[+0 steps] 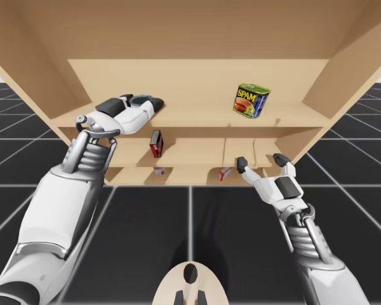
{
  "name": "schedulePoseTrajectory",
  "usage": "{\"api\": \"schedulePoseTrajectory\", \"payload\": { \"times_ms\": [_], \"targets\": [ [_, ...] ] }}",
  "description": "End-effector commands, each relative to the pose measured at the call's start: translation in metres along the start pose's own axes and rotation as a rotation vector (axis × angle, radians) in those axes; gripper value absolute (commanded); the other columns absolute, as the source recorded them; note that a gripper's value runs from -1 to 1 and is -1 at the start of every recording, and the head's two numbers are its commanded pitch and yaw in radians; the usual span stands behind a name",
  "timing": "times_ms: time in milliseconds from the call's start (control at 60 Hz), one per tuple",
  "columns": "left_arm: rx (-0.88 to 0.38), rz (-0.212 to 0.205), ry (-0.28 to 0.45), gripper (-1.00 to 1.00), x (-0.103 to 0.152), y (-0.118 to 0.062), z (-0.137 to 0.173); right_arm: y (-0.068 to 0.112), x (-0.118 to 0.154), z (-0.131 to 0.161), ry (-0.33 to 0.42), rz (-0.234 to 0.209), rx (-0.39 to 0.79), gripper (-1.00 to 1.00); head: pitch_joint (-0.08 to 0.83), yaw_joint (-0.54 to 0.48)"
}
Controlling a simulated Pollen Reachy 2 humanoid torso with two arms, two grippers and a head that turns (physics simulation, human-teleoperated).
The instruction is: Retrieve the tuna can from the shelves.
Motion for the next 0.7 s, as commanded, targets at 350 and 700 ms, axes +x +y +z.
{"api": "schedulePoseTrajectory", "payload": {
  "times_ms": [350, 700],
  "targets": [
    [0.091, 0.003, -0.021, 1.0, 0.033, 0.006, 0.036, 0.0, 0.0, 0.0, -0.002, -0.006, -0.003, -1.0, 0.184, 0.25],
    [0.165, -0.14, -0.15, 1.0, 0.017, -0.019, 0.143, -0.004, 0.003, 0.003, 0.029, -0.095, 0.054, -1.0, 0.187, 0.24]
  ]
}}
